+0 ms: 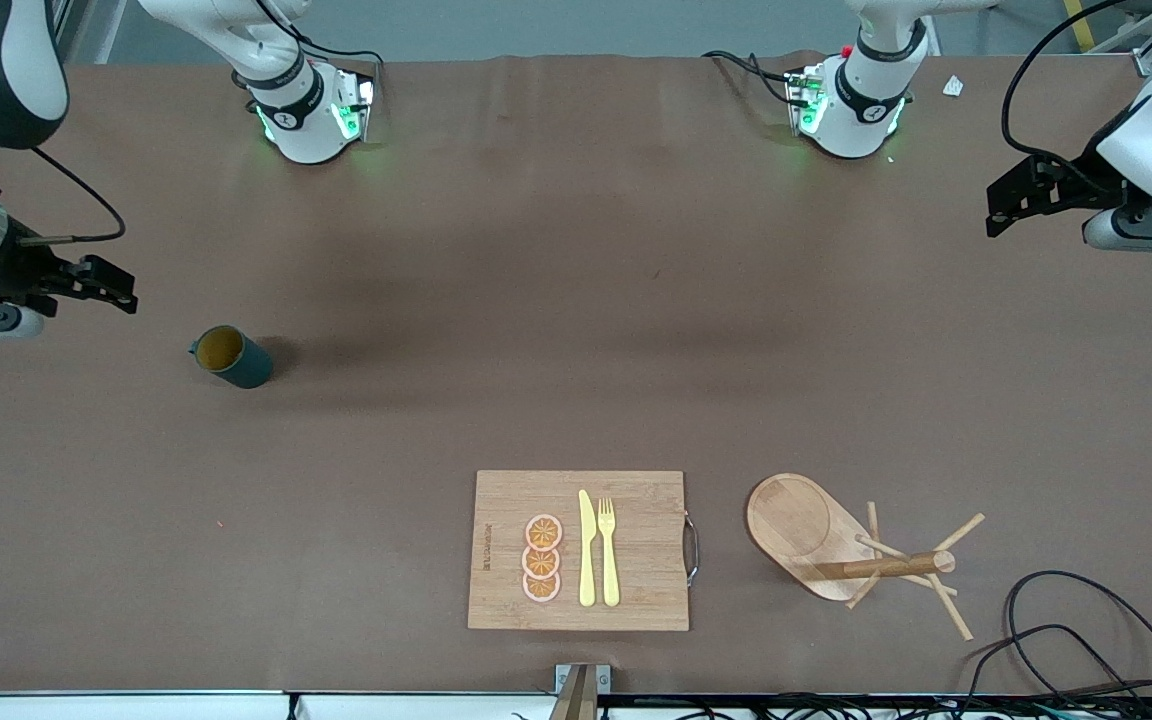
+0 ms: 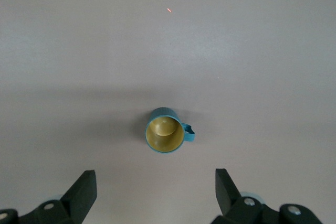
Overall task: Pass cup and hang on rack
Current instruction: 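Reach the right gripper down to the teal mug rim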
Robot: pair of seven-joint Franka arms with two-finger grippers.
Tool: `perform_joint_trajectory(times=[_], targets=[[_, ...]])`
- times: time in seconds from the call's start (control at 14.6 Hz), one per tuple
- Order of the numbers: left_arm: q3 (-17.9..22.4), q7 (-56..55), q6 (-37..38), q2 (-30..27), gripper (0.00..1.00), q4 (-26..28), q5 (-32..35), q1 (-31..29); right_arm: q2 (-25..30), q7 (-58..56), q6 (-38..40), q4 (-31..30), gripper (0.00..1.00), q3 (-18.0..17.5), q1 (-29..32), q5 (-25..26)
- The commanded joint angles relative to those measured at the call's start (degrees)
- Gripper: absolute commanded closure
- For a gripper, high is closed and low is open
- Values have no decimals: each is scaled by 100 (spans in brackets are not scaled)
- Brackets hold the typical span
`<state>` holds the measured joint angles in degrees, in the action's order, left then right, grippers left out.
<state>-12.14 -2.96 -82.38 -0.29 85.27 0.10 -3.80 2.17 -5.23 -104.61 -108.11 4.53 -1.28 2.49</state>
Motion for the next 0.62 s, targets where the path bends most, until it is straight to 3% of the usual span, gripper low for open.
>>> perform_joint_trajectory(times=[0.0,0.55], targets=[[-8,-56,82,3,0,-80,-10,10,241,101,-497,-666,0,-14,-91,-90],[-25,-82,81,3,0,-72,-10,28,171,399,-2353,-2213,0,-14,-347,-328]])
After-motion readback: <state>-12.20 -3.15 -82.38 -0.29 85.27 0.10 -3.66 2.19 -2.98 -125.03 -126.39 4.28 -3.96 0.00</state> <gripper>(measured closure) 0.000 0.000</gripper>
